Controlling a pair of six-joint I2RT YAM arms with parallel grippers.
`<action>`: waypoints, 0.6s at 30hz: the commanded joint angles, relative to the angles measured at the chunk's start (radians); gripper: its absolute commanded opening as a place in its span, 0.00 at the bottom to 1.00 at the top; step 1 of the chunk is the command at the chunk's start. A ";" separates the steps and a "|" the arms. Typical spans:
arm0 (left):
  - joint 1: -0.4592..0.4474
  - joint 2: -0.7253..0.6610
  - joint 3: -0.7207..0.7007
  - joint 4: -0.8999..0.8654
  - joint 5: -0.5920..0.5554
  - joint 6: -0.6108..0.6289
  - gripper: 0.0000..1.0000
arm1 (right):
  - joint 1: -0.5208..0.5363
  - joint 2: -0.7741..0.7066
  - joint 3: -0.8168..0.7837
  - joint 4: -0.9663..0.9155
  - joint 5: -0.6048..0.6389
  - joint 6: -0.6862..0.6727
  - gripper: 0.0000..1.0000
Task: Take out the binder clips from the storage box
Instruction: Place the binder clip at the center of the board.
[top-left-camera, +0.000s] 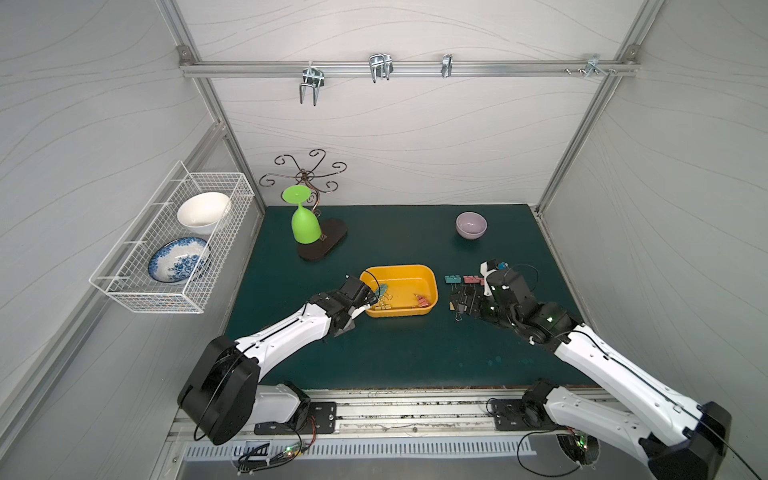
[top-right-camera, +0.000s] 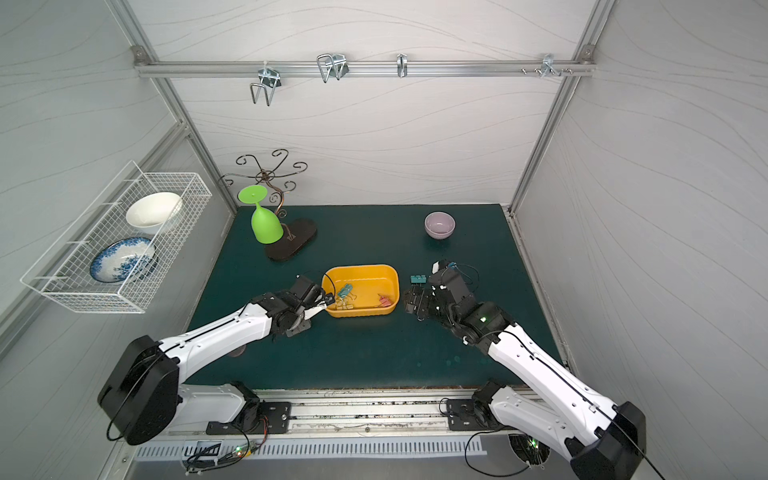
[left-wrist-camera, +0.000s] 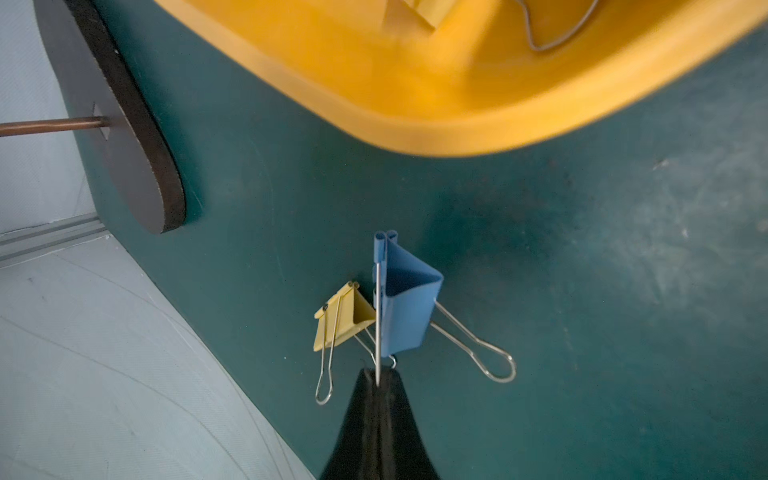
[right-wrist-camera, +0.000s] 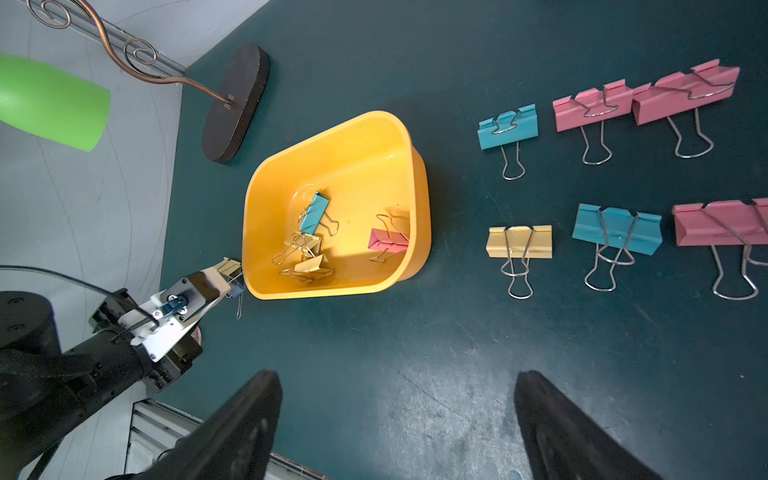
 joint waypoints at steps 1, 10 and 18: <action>0.004 0.036 0.027 0.048 -0.008 -0.003 0.00 | -0.006 -0.025 -0.006 -0.002 0.013 -0.011 0.92; 0.004 0.078 0.044 0.041 -0.027 -0.004 0.00 | -0.021 -0.053 -0.026 -0.007 0.021 -0.013 0.92; -0.004 -0.022 0.059 -0.048 0.015 -0.062 0.33 | -0.024 -0.019 -0.011 -0.007 -0.001 -0.025 0.92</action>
